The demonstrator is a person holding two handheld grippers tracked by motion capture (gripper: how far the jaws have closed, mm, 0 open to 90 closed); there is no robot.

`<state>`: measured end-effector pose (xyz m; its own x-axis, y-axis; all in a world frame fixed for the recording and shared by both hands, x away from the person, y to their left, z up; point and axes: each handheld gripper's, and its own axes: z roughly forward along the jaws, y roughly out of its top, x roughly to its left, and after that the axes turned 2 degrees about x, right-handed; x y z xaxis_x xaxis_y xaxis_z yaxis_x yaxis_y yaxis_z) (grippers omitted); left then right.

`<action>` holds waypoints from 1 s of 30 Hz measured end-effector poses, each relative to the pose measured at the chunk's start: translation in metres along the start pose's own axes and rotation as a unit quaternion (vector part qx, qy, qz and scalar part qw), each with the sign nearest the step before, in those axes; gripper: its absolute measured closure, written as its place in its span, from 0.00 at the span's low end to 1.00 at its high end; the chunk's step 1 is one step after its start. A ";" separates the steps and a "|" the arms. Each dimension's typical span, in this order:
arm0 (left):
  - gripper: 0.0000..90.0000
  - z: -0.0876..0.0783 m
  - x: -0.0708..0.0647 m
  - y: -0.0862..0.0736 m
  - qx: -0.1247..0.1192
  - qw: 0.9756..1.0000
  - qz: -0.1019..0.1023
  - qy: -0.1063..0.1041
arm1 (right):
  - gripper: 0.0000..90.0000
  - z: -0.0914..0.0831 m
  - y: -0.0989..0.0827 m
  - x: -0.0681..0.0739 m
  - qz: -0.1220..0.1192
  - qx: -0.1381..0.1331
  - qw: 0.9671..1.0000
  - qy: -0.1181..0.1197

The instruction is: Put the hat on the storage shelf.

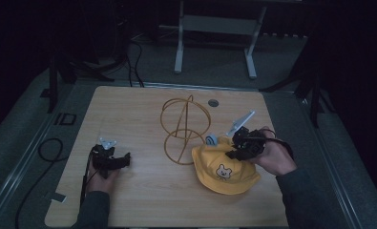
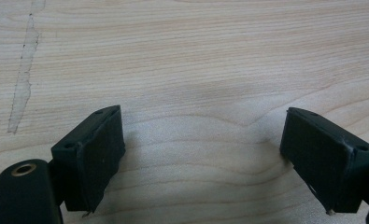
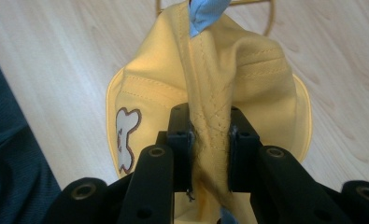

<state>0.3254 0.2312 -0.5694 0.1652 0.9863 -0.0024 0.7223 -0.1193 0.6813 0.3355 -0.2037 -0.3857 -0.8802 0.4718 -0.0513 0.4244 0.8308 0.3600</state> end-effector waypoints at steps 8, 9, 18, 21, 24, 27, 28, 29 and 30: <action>0.15 0.000 0.000 0.000 0.000 1.000 0.000 0.000 | 0.84 -0.009 -0.003 -0.014 0.023 -0.002 0.999 -0.022; 0.15 0.000 0.000 0.000 0.000 1.000 0.000 0.000 | 0.84 -0.010 -0.003 -0.016 0.025 0.000 0.999 -0.029; 0.15 0.000 0.000 0.000 0.000 1.000 0.000 0.000 | 0.85 -0.018 -0.006 -0.028 0.049 -0.004 0.998 -0.050; 0.15 0.000 0.000 0.000 -0.001 1.000 -0.001 0.000 | 0.85 -0.021 -0.006 -0.032 0.056 -0.008 0.997 -0.053; 0.15 0.000 0.000 0.000 0.000 1.000 -0.001 0.000 | 0.85 -0.024 -0.006 -0.036 0.059 -0.008 0.997 -0.056; 0.15 0.000 0.000 0.000 0.000 1.000 0.000 0.000 | 0.85 -0.026 -0.005 -0.040 0.062 -0.010 0.996 -0.059; 0.15 0.000 0.000 0.000 0.000 1.000 0.000 0.000 | 0.85 -0.027 -0.005 -0.041 0.063 -0.011 0.996 -0.059; 0.15 0.000 0.000 0.000 0.000 1.000 -0.001 0.000 | 0.85 -0.028 -0.005 -0.042 0.064 -0.011 0.996 -0.060; 0.15 0.000 0.000 0.000 0.000 1.000 0.000 0.000 | 0.85 -0.029 -0.005 -0.043 0.066 -0.011 0.996 -0.060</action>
<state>0.3254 0.2312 -0.5694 0.1650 0.9863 -0.0028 0.7224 -0.1189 0.6812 0.3650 -0.2362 -0.3583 -0.7854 0.6087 -0.1128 0.5282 0.7540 0.3905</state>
